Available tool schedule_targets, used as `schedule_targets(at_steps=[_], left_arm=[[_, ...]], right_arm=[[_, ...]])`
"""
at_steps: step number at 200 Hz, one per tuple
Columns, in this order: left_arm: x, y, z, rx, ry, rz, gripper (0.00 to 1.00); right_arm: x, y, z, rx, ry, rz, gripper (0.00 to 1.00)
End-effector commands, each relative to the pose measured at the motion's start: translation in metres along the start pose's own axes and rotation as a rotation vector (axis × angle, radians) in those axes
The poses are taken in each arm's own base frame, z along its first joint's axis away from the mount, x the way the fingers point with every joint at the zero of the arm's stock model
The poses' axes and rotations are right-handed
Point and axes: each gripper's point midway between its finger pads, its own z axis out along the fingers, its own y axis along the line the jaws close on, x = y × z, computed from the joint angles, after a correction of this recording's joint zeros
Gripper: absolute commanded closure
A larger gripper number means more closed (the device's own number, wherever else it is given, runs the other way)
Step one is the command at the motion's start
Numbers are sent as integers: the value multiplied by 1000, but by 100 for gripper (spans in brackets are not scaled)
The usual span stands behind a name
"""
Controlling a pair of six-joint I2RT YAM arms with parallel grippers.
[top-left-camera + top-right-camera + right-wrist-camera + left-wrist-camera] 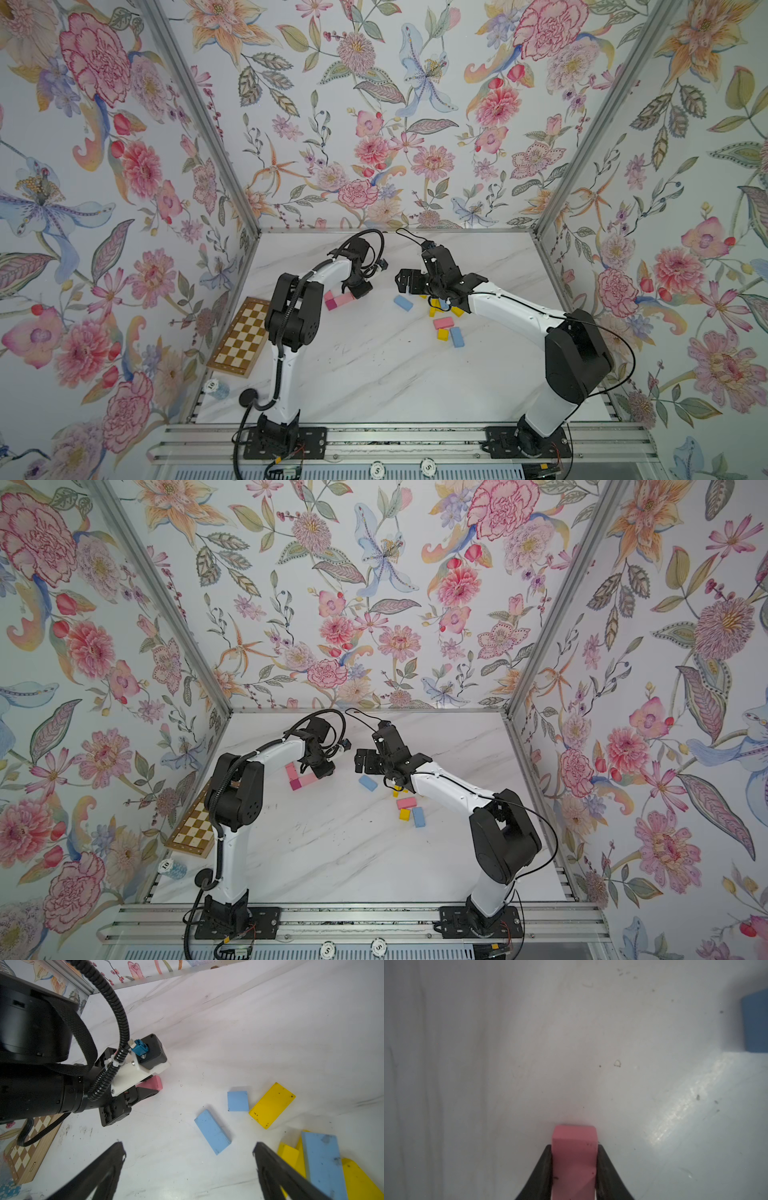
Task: Assemble the letter v with building blocks
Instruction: Assemble the building block at the center of the board.
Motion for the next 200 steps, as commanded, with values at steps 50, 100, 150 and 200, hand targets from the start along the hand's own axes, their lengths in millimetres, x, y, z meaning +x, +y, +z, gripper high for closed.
schedule_targets(at_steps=[50, 100, 150, 200], left_arm=[[15, 1, -3, 3, 42, 1, 78], [-3, 6, -11, 6, -12, -39, 64], [-40, 21, -42, -8, -128, -97, 47], [-64, 30, -83, -24, -218, -128, 23]], right_arm=[[-5, 3, -3, 6, -16, 2, 1], [-9, 2, -5, 2, -21, 2, 1], [-29, -31, -25, 36, -52, 29, 1], [-49, -91, -52, 115, -84, 67, 1]])
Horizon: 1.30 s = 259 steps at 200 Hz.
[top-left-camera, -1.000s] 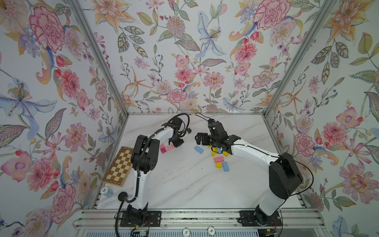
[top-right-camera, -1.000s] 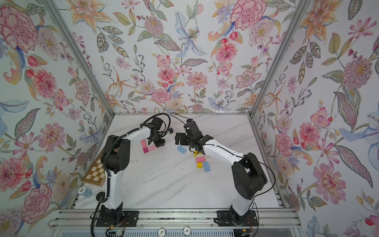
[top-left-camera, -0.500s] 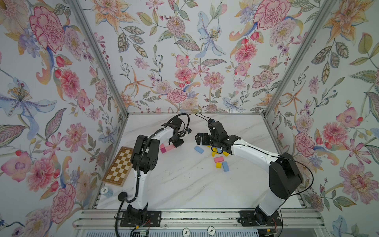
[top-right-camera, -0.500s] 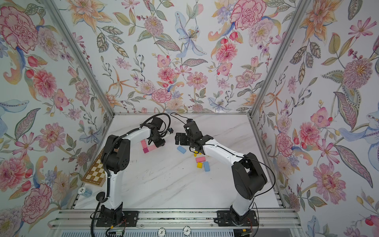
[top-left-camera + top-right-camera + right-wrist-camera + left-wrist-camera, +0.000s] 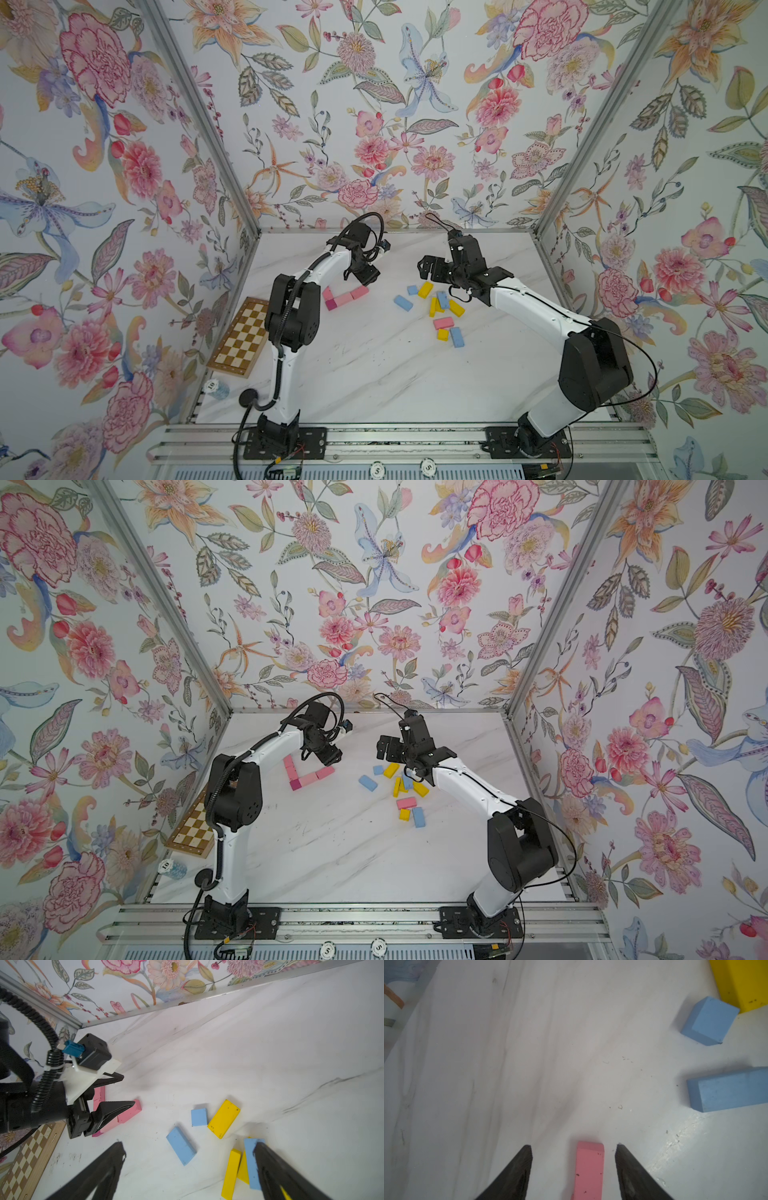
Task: Assemble the letter v with building blocks
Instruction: Assemble the building block at the center of the board, then adjust the building block at the center of the board.
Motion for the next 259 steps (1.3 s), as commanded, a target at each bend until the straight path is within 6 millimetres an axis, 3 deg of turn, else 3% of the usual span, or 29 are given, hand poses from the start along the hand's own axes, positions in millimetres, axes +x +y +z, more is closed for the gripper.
schedule_targets(at_steps=[1, 19, 39, 55, 66, 103, 136, 165, 218, 259], left_arm=[[-18, 6, -38, 2, -72, -44, 21], [-35, 9, -62, -16, -153, -63, 2], [-49, 12, -82, -32, -231, -97, 1], [-53, 14, -86, -26, -286, -151, 1], [-50, 13, -79, -24, -285, -176, 1], [-32, 20, -29, -50, -153, -267, 1], [-44, -3, -2, -4, -152, -287, 1], [-36, -14, 21, 22, -107, -314, 1], [-13, -40, 46, 83, -12, -311, 3], [0, -52, 49, 116, 26, -310, 4]], right_arm=[[-3, -23, -12, 33, 16, -17, 1], [-11, -37, -16, 63, 8, -20, 1], [-13, -42, -15, 71, 11, -21, 1], [-7, -43, -9, 74, 33, -19, 1], [-5, -43, -7, 73, 37, -11, 1], [4, -38, -2, 49, 48, 16, 1], [13, -38, -2, 55, 64, 18, 1], [16, -41, -3, 61, 65, 21, 1], [16, -40, -1, 57, 63, 33, 1], [17, -37, 0, 51, 62, 30, 1]])
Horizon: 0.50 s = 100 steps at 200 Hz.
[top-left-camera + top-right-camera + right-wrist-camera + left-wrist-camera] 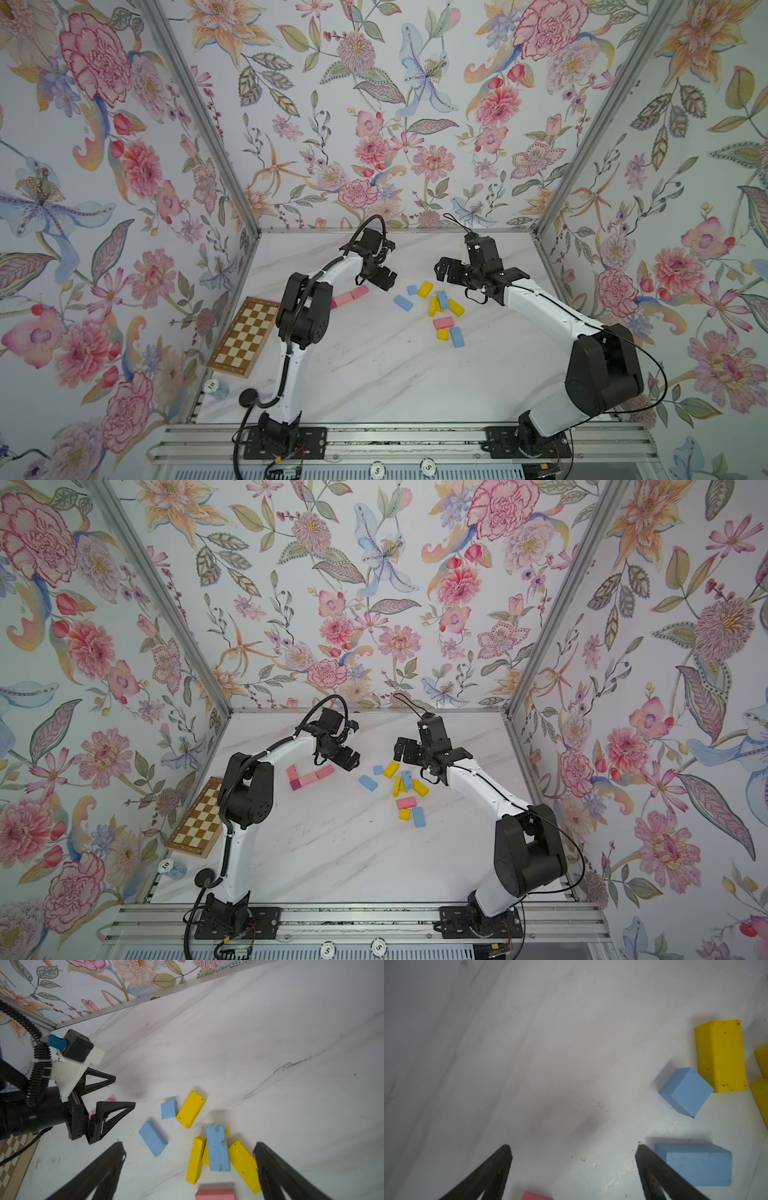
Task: Assemble the letter v with building blocks
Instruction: Adjust the building block at the center of the board.
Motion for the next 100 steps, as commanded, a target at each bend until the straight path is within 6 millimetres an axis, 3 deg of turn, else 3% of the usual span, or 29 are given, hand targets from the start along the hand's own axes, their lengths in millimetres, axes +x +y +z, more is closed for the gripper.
schedule_targets(at_steps=[1, 33, 100], left_arm=[[20, -12, 8, 40, 62, -17, 4], [32, -27, 14, 75, 94, 0, 5], [55, -28, 17, 57, 165, 26, 6]], right_arm=[[7, 2, 4, -4, 10, 6, 1], [8, 3, 4, -5, 11, 8, 1], [7, 5, 2, -5, 6, 5, 1]])
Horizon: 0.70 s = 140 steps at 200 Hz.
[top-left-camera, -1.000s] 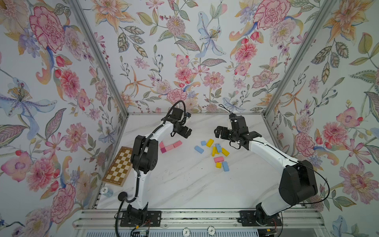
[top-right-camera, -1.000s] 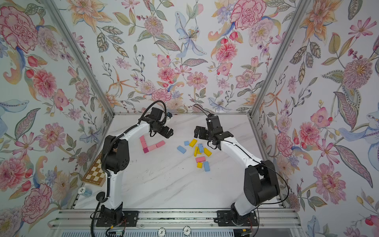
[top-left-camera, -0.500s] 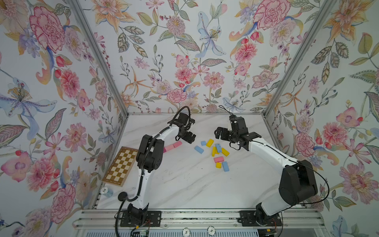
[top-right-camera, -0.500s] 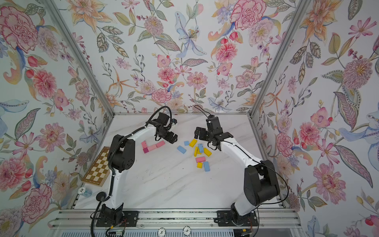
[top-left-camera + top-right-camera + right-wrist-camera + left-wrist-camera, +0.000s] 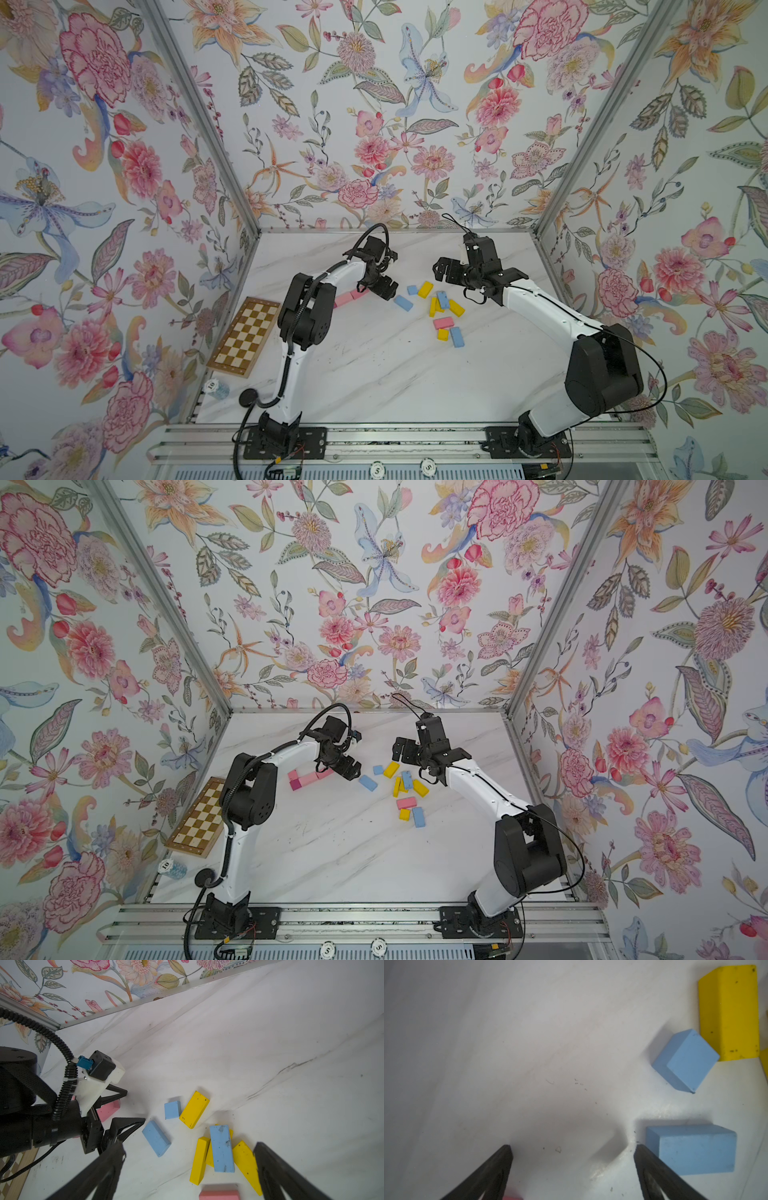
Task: Assemble the letter v with building blocks
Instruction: Adjust the building block at the center of the board.
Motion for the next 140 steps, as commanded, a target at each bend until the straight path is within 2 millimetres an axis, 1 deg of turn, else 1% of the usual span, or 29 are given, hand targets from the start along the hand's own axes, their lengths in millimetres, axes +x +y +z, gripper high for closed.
schedule_targets(at_steps=[1, 28, 62, 113, 140], left_arm=[[28, -5, 6, 6, 92, 1, 6], [39, -2, 6, -16, 126, 17, 6], [44, -3, 3, -18, 139, 30, 7], [42, -10, -1, -9, 132, 53, 7], [43, -13, -2, -8, 139, 62, 7]], right_arm=[[6, 0, 2, 3, 8, 5, 1], [6, 2, 3, 1, 6, 4, 1], [5, 5, 4, -3, 7, 1, 1], [8, 6, 5, -2, 11, -1, 1], [6, 6, 3, -1, 3, -1, 1]])
